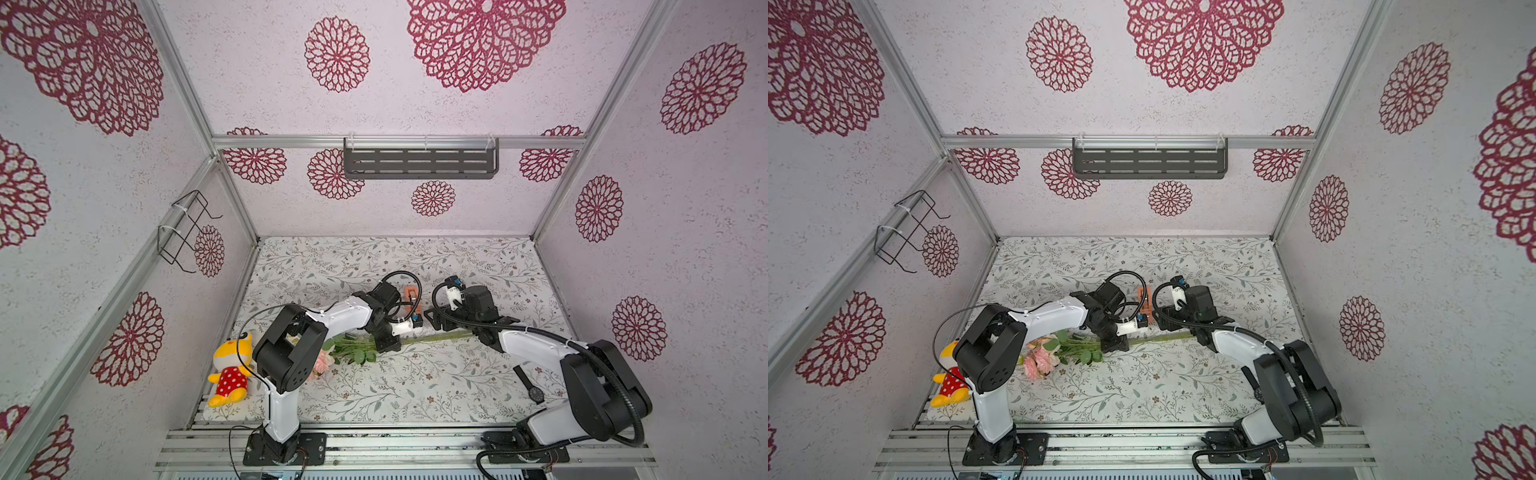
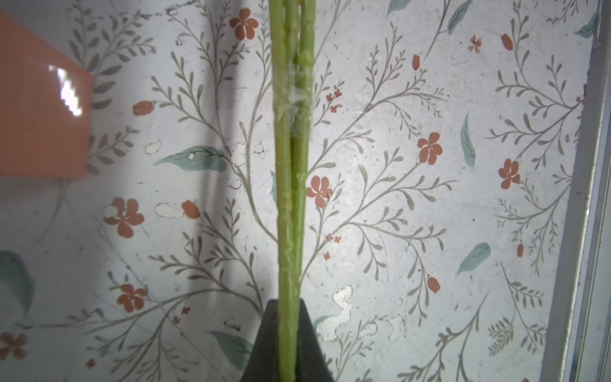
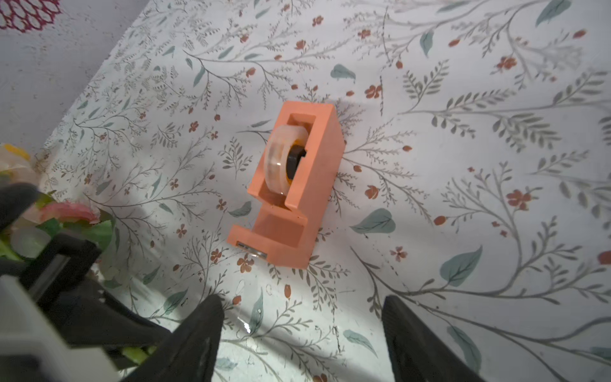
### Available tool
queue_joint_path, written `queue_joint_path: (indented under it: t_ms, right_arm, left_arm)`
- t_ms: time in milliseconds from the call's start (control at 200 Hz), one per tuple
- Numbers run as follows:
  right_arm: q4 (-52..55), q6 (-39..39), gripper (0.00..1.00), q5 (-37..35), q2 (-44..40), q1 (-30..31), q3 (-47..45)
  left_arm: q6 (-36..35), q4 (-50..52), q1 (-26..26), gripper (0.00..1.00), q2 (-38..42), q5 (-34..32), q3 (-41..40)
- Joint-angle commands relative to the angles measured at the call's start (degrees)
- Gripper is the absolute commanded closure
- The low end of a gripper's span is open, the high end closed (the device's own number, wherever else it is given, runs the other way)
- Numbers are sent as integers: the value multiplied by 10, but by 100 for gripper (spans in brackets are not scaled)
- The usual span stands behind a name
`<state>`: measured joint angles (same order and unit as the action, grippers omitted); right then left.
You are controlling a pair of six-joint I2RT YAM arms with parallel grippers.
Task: Wrap bouquets with tape
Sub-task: Wrap the tape around the bouquet.
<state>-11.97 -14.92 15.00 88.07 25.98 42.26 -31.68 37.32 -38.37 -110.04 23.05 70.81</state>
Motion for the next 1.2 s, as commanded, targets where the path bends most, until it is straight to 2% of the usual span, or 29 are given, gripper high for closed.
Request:
queue_joint_path:
  t_ms: [0,115,255,395,695,776,1196]
  right_arm:
    - [1,-44,23,20,24,4,25]
    - [-26,-53,24,50,44,5,21]
    - [-44,-68,23,38,51,5,12]
    - [-65,-86,25,58,70,8,14]
    - [-2,-116,29,-53,100,29,31]
    - [4,-128,29,-67,99,37,28]
    - [-23,-178,30,-111,88,48,-22]
  left_arm:
    - [13,-16,-5,100,0,25,-13]
    - [8,-17,-6,100,-5,32,-20]
    - [1,-4,-8,100,-19,36,-6]
    - [-3,-4,-8,100,-19,38,-3]
    - [-1,-4,-7,100,-19,43,1]
    - [-1,-5,-7,100,-41,44,1]
    - [-7,-18,1,100,-34,59,-10]
